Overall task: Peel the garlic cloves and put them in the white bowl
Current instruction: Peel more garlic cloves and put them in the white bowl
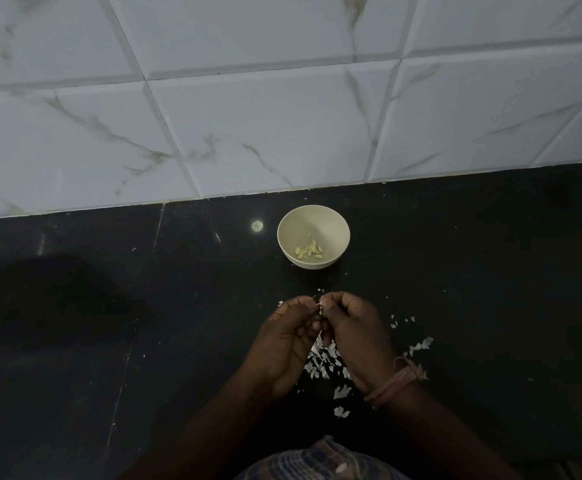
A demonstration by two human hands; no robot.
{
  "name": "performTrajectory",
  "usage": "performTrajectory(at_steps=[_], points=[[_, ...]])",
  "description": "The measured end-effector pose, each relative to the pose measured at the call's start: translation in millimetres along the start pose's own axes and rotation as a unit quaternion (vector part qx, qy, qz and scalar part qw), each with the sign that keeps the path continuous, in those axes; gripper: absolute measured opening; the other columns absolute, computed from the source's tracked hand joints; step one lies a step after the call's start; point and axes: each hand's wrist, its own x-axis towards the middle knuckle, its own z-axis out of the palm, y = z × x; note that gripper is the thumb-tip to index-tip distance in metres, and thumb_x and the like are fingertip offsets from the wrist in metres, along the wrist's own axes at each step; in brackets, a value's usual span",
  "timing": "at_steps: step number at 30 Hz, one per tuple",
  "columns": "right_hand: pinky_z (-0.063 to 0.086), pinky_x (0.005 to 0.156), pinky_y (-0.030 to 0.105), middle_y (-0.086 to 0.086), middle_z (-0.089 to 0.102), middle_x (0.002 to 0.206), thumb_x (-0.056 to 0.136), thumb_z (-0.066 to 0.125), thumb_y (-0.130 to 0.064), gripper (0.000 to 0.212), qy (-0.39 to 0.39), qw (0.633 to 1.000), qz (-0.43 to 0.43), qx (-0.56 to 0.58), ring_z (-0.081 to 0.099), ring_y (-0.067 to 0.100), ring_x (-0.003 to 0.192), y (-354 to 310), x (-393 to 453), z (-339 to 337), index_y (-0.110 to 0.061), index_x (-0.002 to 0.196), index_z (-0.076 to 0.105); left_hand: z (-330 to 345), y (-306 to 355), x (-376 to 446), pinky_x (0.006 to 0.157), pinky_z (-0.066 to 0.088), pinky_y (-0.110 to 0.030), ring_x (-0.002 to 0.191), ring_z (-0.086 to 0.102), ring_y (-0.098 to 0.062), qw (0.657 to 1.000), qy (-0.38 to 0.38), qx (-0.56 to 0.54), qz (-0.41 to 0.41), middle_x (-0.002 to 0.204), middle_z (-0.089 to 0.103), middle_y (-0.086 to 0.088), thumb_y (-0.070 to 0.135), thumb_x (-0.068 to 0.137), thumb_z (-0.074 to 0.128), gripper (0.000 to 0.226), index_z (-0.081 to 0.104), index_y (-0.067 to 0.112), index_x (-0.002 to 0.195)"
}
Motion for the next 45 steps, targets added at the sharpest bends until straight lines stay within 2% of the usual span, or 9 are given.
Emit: performTrajectory(at_steps=[7,11,16,21,25,32,35,40,45], points=[[0.055,0.058,0.026,0.010,0.072,0.079,0.101,0.057,-0.010,0.012,0.027,0.999,-0.024,0.040,0.066,0.013,0.061,2.1,-9.2,-3.0,-0.006,0.096,0.068,-5.2,-3.2,-4.3,0.070,0.059,-0.017,0.070,0.069,-0.009,0.988,0.020,-0.135,-0.065,0.088,0.070,-0.009,0.007,0.084,0.070,0.009,0.065,0.004,0.091],[0.056,0.062,0.023,0.001,0.076,0.087,0.095,0.064,-0.005,0.012,0.039,0.995,-0.080,-0.046,0.072,0.013,0.072,6.6,-16.0,-7.1,-0.013,0.094,0.073,-6.2,-5.4,-10.2,0.072,0.061,-0.018,0.077,0.072,-0.012,0.988,0.031,-0.143,-0.052,0.094,0.072,-0.012,0.005,0.085,0.069,0.013,0.067,0.002,0.097],[0.058,0.083,0.026,-0.014,0.075,0.095,0.093,0.065,-0.008,0.023,0.078,0.976,-0.136,-0.150,0.070,0.000,0.092,6.8,-23.8,-9.3,-0.026,0.101,0.076,-10.1,-14.7,-16.9,0.073,0.060,-0.019,0.077,0.071,-0.012,0.995,0.032,-0.099,-0.009,0.090,0.073,-0.009,0.007,0.084,0.067,0.012,0.070,0.003,0.095],[0.056,0.073,0.018,-0.011,0.074,0.086,0.088,0.074,-0.017,0.009,0.072,0.970,-0.158,-0.168,0.069,-0.002,0.081,3.0,-33.4,-9.9,-0.023,0.092,0.078,-12.0,-22.0,-19.0,0.080,0.058,-0.022,0.084,0.067,-0.014,0.998,0.038,-0.041,0.042,0.097,0.070,-0.012,0.012,0.089,0.067,0.021,0.066,0.001,0.107],[0.055,0.068,0.017,-0.010,0.074,0.078,0.087,0.075,-0.018,0.004,0.076,0.972,-0.151,-0.161,0.069,-0.001,0.074,2.7,-35.9,-8.4,-0.022,0.088,0.075,-10.8,-25.0,-23.6,0.094,0.054,-0.033,0.101,0.062,-0.029,0.997,0.034,-0.017,0.067,0.110,0.064,-0.024,0.012,0.089,0.069,0.028,0.065,-0.002,0.113],[0.060,0.069,0.035,-0.011,0.071,0.078,0.082,0.075,-0.022,0.006,0.073,0.969,-0.155,-0.176,0.068,0.005,0.074,5.6,-38.1,-7.5,-0.026,0.083,0.071,-2.8,-19.7,-35.2,0.083,0.060,-0.030,0.091,0.072,-0.027,0.996,0.020,0.005,0.088,0.098,0.072,-0.021,0.010,0.083,0.070,0.017,0.071,0.000,0.097],[0.059,0.068,0.031,-0.015,0.071,0.079,0.082,0.076,-0.019,0.009,0.068,0.967,-0.171,-0.179,0.068,0.005,0.073,6.0,-38.3,-7.3,-0.026,0.082,0.071,-1.2,-17.8,-37.2,0.084,0.061,-0.031,0.091,0.072,-0.028,0.996,0.018,0.001,0.086,0.098,0.072,-0.022,0.009,0.085,0.068,0.020,0.069,-0.004,0.100],[0.050,0.061,0.013,-0.013,0.070,0.075,0.082,0.076,-0.016,0.015,0.060,0.965,-0.174,-0.187,0.065,0.002,0.071,1.2,-37.2,-9.4,-0.028,0.078,0.068,2.8,-17.8,-40.6,0.079,0.061,-0.028,0.089,0.073,-0.025,0.996,0.003,-0.018,0.084,0.095,0.073,-0.020,0.007,0.085,0.067,0.021,0.068,-0.005,0.101],[0.054,0.061,0.020,-0.012,0.070,0.075,0.083,0.075,-0.017,0.009,0.045,0.971,-0.158,-0.174,0.066,0.006,0.068,-0.9,-37.5,-10.5,-0.023,0.078,0.070,1.5,-19.1,-40.3,0.082,0.061,-0.027,0.090,0.072,-0.024,0.997,0.006,-0.020,0.075,0.099,0.071,-0.021,0.009,0.084,0.067,0.028,0.066,-0.007,0.106]])
